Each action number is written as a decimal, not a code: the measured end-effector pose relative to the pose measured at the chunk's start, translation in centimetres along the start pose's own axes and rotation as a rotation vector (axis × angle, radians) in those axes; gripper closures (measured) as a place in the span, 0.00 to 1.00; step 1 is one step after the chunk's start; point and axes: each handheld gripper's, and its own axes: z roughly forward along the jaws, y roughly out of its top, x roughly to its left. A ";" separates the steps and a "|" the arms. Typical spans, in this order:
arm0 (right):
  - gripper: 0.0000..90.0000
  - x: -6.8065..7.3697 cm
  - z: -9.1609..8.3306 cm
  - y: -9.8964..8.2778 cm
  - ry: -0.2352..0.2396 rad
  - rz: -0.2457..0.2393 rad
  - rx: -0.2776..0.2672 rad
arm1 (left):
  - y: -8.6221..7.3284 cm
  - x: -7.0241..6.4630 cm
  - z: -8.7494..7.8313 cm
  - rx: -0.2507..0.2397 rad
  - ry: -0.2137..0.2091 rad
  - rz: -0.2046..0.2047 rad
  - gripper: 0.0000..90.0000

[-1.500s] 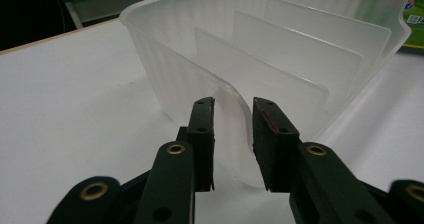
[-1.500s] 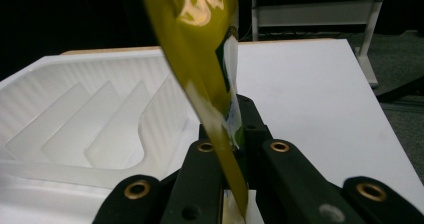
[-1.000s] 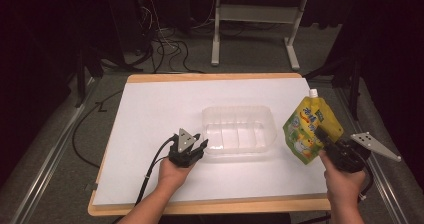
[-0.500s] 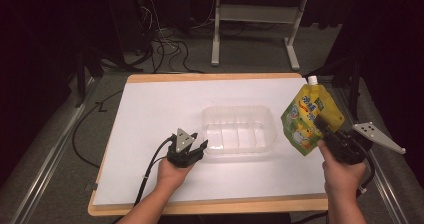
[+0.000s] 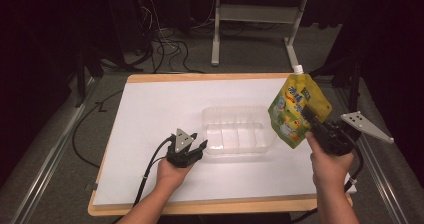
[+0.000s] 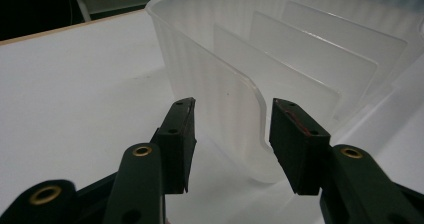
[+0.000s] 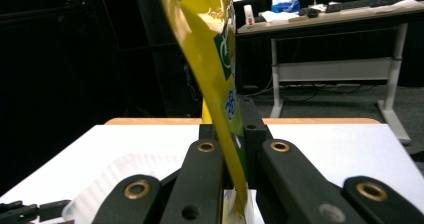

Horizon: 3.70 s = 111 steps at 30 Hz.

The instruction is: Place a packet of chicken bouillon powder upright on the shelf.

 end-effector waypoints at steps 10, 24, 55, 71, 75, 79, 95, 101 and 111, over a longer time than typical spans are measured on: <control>1.00 2.3 2.4 -0.5 0.019 -0.014 0.015 | -0.1 -0.2 -0.1 0.002 -0.030 -0.003 0.52; 1.00 4.4 5.8 -2.0 0.027 -0.018 0.040 | -0.3 -0.4 1.0 0.022 -0.024 -0.003 0.53; 1.00 5.6 9.3 -4.5 -0.026 0.024 0.068 | -0.4 -0.5 1.2 0.018 0.006 0.020 0.69; 1.00 6.1 9.9 -5.0 -0.036 0.036 0.080 | -0.4 -0.7 1.2 0.020 0.005 0.031 0.70; 1.00 6.1 9.9 -5.2 -0.039 0.032 0.077 | -0.4 -0.7 1.2 0.020 0.004 0.032 0.70; 1.00 6.1 10.0 -5.6 -0.041 0.030 0.082 | -0.4 -0.7 1.2 0.023 0.004 0.034 0.70; 1.00 6.1 9.9 -7.3 -0.030 0.030 0.069 | -0.3 -0.8 1.0 0.028 0.002 0.042 0.73; 1.00 6.2 10.0 -7.8 -0.021 0.017 0.071 | -0.3 -0.7 0.8 0.027 -0.001 0.042 0.73; 0.99 6.1 10.0 -8.3 -0.013 -0.009 0.085 | -0.3 -0.4 0.3 0.022 -0.011 0.025 0.73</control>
